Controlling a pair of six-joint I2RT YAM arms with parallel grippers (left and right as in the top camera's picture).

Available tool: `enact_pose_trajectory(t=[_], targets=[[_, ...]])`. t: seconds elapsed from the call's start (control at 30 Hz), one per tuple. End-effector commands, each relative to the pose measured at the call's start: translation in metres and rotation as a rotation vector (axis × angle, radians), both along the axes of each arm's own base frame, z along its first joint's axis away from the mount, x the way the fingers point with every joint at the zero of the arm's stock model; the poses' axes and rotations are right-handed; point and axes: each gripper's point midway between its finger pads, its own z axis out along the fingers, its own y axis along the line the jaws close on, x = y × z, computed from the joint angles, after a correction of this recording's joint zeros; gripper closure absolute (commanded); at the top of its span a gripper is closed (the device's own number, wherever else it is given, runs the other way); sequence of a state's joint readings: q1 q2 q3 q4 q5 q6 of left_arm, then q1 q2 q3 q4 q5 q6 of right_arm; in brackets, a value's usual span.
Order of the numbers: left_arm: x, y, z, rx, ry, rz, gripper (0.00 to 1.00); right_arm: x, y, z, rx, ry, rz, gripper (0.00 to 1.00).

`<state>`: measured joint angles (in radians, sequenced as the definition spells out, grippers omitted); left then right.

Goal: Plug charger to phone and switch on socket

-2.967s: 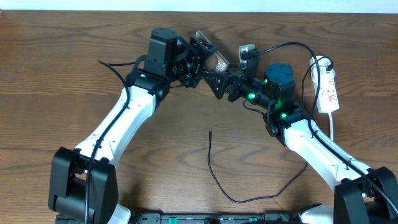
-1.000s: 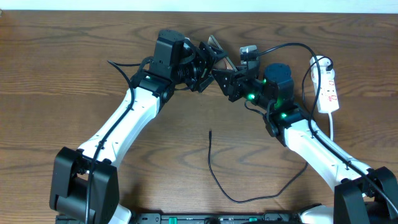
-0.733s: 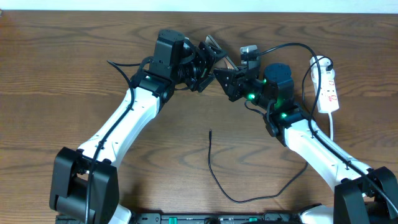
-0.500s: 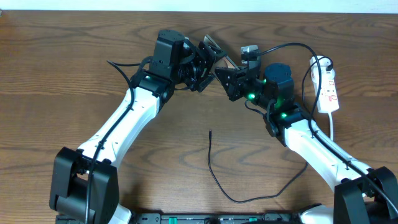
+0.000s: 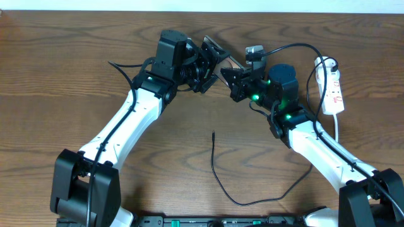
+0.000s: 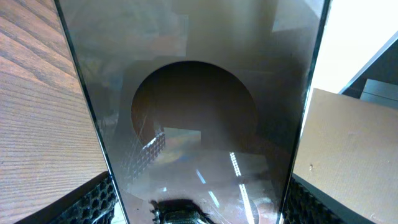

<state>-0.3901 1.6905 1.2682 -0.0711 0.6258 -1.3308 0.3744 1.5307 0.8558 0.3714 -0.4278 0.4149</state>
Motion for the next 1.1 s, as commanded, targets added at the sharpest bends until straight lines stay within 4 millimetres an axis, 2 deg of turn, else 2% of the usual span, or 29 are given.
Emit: enact_pose_trajectory(t=[0.0, 0.13, 0.2, 0.23, 0.27, 0.33, 0.4, 0.73, 1.07], targets=[[-0.008, -0.008, 0.018, -0.026, -0.045, -0.049, 0.92, -0.004, 0.008, 0.008, 0.023, -0.007, 0.044, 0.99], [-0.008, -0.008, 0.018, -0.026, -0.045, -0.049, 0.92, -0.004, 0.008, 0.008, 0.023, -0.006, 0.043, 0.99], [-0.008, -0.008, 0.018, -0.026, -0.045, -0.049, 0.83, -0.004, 0.008, 0.008, 0.023, -0.007, 0.044, 0.99], [-0.008, -0.008, 0.018, -0.026, -0.045, -0.049, 0.76, -0.004, 0.008, 0.008, 0.023, -0.007, 0.044, 0.99], [-0.008, -0.008, 0.018, -0.026, -0.045, -0.049, 0.64, -0.004, 0.008, 0.008, 0.023, -0.007, 0.044, 0.99], [-0.008, -0.008, 0.017, -0.027, -0.045, -0.049, 0.33, -0.004, 0.008, 0.008, 0.023, -0.007, 0.044, 0.99], [-0.008, -0.008, 0.017, -0.026, -0.045, -0.049, 0.10, -0.004, 0.008, 0.008, 0.023, -0.007, 0.044, 0.99], [-0.008, -0.008, 0.018, -0.018, -0.062, -0.062, 0.08, -0.003, 0.005, 0.008, 0.025, -0.005, 0.036, 0.99], [-0.014, -0.002, 0.025, -0.068, -0.072, -0.146, 0.08, 0.014, -0.022, 0.012, 0.104, 0.053, -0.058, 0.99]])
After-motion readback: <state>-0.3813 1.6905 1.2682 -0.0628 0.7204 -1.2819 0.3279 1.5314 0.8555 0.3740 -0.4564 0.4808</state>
